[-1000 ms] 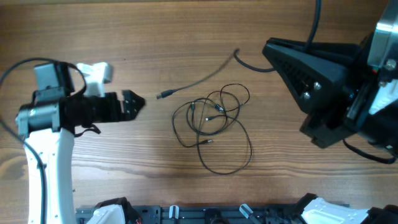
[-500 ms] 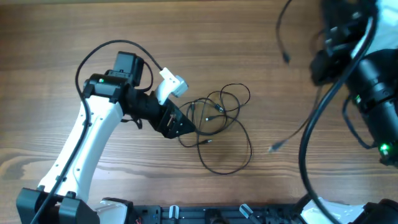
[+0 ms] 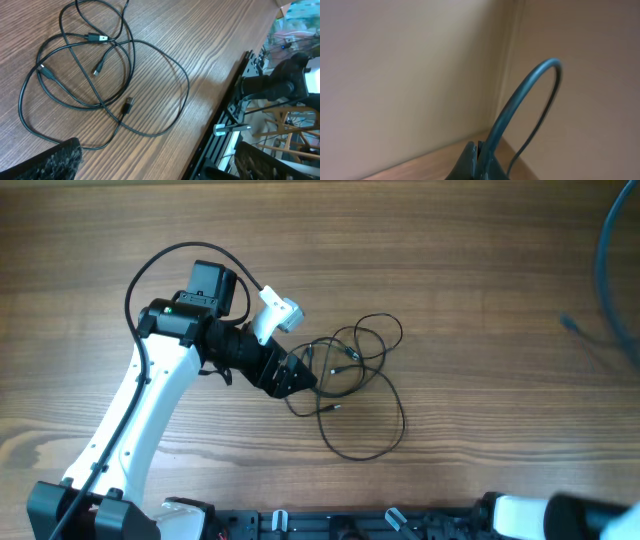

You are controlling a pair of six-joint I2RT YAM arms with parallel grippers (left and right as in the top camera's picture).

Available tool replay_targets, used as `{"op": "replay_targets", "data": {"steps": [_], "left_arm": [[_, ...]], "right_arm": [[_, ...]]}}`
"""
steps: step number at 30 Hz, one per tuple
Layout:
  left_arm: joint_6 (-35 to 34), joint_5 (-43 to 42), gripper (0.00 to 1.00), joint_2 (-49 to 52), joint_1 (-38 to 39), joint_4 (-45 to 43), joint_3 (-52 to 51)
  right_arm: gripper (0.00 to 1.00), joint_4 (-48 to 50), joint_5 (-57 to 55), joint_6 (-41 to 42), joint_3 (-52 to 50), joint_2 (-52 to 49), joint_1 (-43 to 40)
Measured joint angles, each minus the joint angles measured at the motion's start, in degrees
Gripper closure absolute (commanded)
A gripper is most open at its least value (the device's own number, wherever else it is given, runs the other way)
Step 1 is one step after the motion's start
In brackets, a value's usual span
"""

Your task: Untangle cables

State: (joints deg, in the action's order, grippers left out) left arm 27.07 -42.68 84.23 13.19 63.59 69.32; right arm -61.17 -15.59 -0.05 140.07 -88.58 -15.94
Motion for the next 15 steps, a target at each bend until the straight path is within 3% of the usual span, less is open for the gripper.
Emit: {"op": "replay_targets", "data": {"steps": [8, 15], "left_arm": [[-0.3, 0.3, 0.0, 0.0, 0.0, 1.7, 0.0], [-1.4, 0.4, 0.0, 0.0, 0.0, 1.7, 0.0]], "right_arm": [[0.96, 0.5, 22.9, 12.7, -1.0, -14.7, -24.9], [0.96, 0.5, 33.1, 20.0, -1.0, -23.7, -38.2]]}}
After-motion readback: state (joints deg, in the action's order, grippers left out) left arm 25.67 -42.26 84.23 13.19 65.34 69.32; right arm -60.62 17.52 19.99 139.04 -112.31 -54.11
